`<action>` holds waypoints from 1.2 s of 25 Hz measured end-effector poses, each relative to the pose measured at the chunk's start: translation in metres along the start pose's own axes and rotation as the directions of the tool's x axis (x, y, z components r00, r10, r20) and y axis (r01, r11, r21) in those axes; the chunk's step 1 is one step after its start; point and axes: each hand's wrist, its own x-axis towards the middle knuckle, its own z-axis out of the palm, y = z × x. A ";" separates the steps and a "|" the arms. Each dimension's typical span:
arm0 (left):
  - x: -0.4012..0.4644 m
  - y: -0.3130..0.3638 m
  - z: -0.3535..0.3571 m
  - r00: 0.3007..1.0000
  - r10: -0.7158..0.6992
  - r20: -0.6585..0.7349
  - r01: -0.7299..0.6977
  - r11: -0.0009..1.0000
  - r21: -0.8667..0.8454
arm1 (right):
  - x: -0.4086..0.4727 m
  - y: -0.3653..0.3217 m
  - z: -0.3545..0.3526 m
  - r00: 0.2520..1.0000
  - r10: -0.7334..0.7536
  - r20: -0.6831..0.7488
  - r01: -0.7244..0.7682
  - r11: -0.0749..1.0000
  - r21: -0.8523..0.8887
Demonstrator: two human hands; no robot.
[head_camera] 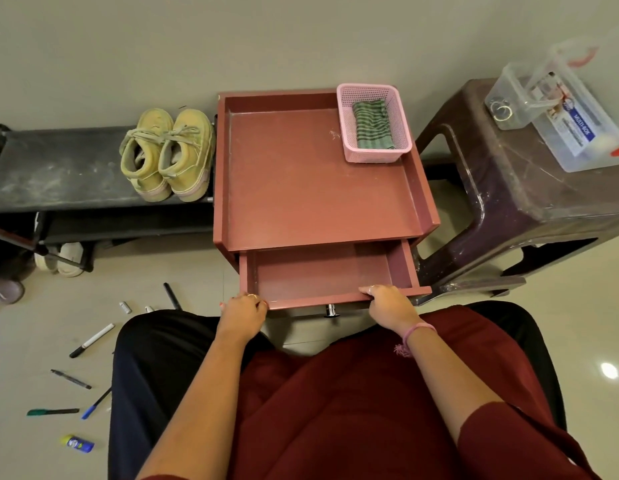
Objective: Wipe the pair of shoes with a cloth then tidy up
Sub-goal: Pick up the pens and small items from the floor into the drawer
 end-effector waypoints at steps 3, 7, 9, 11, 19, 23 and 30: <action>-0.001 -0.006 -0.004 0.999 -0.013 0.031 0.016 0.994 -0.104 | -0.003 0.003 -0.003 0.997 0.015 0.076 -0.013 1.000 -0.020; -0.001 -0.007 -0.006 0.993 -0.068 0.093 0.076 0.993 -0.092 | -0.004 0.006 -0.004 0.985 0.029 0.168 -0.021 0.999 -0.049; -0.002 -0.005 -0.006 0.992 -0.097 0.080 0.106 0.989 -0.107 | -0.005 0.005 -0.005 0.983 0.030 0.184 -0.019 0.998 -0.065; -0.001 -0.003 -0.007 0.988 -0.140 0.069 0.148 0.980 -0.130 | -0.007 0.004 -0.006 0.983 0.025 0.183 -0.010 0.996 -0.086; 0.001 0.001 -0.010 0.979 -0.177 0.098 0.185 0.980 -0.078 | 0.000 0.006 -0.006 0.974 0.032 0.224 -0.008 0.994 -0.111; -0.002 0.006 -0.015 0.984 -0.097 0.147 0.096 0.995 0.017 | -0.003 0.002 -0.006 0.975 0.046 0.218 -0.013 0.988 -0.152; -0.005 0.007 -0.030 0.973 -0.019 0.231 -0.008 0.993 0.115 | -0.006 -0.013 0.001 0.978 0.021 0.208 0.050 0.942 -0.332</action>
